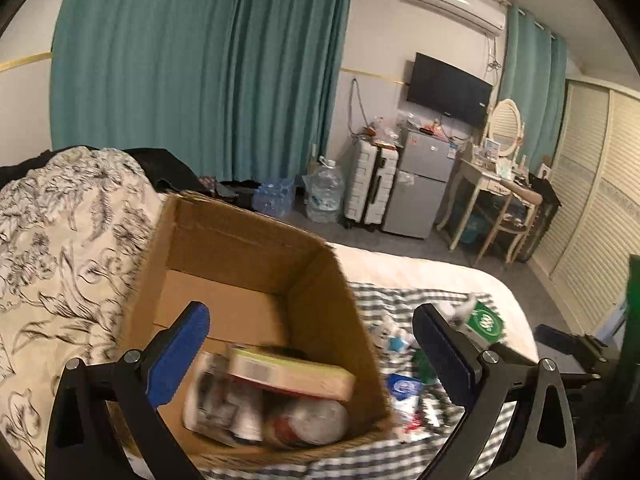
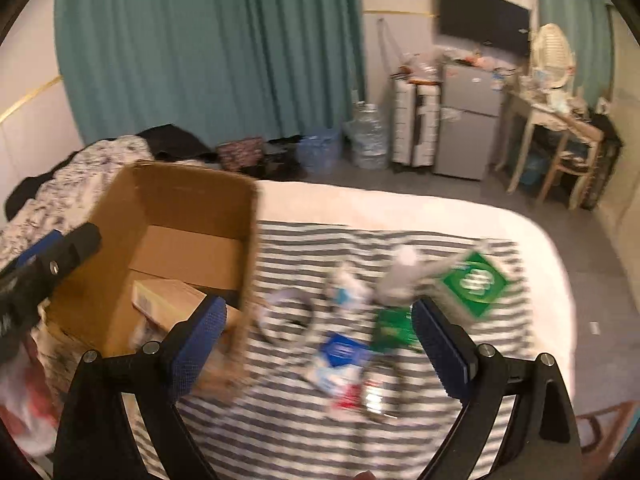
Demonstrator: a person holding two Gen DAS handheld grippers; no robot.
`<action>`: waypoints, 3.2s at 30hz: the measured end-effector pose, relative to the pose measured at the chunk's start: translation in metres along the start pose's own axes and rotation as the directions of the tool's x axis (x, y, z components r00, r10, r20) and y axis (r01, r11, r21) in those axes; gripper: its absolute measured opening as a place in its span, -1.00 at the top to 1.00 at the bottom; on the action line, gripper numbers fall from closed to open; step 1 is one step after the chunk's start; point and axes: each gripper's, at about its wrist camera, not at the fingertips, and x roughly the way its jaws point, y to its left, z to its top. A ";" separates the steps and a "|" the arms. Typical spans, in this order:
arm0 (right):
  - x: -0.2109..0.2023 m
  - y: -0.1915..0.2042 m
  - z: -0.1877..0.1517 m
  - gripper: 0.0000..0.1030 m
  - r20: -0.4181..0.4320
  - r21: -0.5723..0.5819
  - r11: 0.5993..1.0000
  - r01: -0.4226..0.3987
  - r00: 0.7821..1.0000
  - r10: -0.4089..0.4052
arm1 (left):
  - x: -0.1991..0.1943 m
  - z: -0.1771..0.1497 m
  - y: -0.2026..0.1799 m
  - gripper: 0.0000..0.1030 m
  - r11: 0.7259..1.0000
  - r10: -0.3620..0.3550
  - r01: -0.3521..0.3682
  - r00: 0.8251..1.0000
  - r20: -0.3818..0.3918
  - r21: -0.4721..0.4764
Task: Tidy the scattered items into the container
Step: 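Grasp the blue Vinda tissue pack with the left tool, then grasp the green packet with the right tool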
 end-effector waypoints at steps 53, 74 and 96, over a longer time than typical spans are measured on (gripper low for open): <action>0.045 -0.193 -0.090 -0.86 -0.110 0.243 0.970 0.023 0.994 0.004 | 0.217 -0.152 -0.108 -1.00 1.000 0.025 -0.030 0.896 -0.443 -0.003; 0.164 -0.146 -0.070 -0.70 -0.133 0.466 0.861 -0.204 0.946 0.296 | 0.209 -0.143 -0.110 -0.12 0.999 -0.028 0.038 0.898 -0.440 0.013; 0.059 -0.144 -0.063 0.81 -0.127 0.295 0.944 -0.148 0.973 0.193 | 0.153 -0.113 -0.120 -0.01 0.996 -0.069 0.084 0.925 -0.374 0.025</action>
